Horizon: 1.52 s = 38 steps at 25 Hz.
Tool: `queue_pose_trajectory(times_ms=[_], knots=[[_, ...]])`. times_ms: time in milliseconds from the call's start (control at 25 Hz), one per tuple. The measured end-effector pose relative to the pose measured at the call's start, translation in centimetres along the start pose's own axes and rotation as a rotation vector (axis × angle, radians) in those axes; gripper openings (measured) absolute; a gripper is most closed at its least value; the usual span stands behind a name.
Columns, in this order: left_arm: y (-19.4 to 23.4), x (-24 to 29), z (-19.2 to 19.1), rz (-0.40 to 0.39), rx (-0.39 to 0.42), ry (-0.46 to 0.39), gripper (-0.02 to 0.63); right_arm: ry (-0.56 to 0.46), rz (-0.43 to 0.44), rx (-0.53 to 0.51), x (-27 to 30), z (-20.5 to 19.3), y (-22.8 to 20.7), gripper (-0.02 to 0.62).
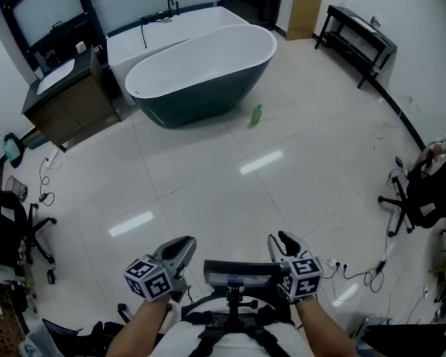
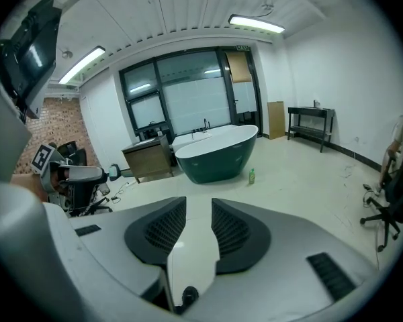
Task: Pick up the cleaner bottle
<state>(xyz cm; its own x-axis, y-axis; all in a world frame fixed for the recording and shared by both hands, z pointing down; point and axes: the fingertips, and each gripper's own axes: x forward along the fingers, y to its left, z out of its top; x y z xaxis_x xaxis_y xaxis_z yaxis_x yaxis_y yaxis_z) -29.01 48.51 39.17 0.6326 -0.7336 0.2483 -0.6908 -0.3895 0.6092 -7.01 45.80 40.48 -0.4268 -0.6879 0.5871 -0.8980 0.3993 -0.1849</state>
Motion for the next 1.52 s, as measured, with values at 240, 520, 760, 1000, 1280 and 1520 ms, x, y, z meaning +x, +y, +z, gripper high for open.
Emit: queue_pose_trajectory(times_ms=[240, 520, 760, 1000, 1280, 1520], knots=[[2.0, -0.2, 0.4, 0.041, -0.022, -0.005, 0.074, 0.012, 0.03, 0.005, 2.7, 0.4, 0.6, 0.115], [4.0, 1.7, 3.0, 0.104, -0.026, -0.043, 0.074, 0.021, 0.102, -0.015, 8.1, 2.8, -0.3, 0.115], [5.8, 5.4, 6.3, 0.15, -0.032, -0.063, 0.074, 0.002, 0.16, -0.062, 13.2, 8.1, -2.0, 0.116], [4.9, 11.3, 9.0, 0.137, -0.021, -0.069, 0.074, 0.016, 0.18, -0.06, 15.5, 11.0, -6.0, 0.115], [3.8, 17.6, 10.4, 0.118, 0.0, -0.023, 0.074, 0.002, 0.154, -0.039, 16.8, 12.9, -11.5, 0.115], [3.1, 21.3, 11.2, 0.085, 0.019, 0.01, 0.074, 0.004, 0.135, -0.006, 17.2, 13.2, -14.3, 0.115]])
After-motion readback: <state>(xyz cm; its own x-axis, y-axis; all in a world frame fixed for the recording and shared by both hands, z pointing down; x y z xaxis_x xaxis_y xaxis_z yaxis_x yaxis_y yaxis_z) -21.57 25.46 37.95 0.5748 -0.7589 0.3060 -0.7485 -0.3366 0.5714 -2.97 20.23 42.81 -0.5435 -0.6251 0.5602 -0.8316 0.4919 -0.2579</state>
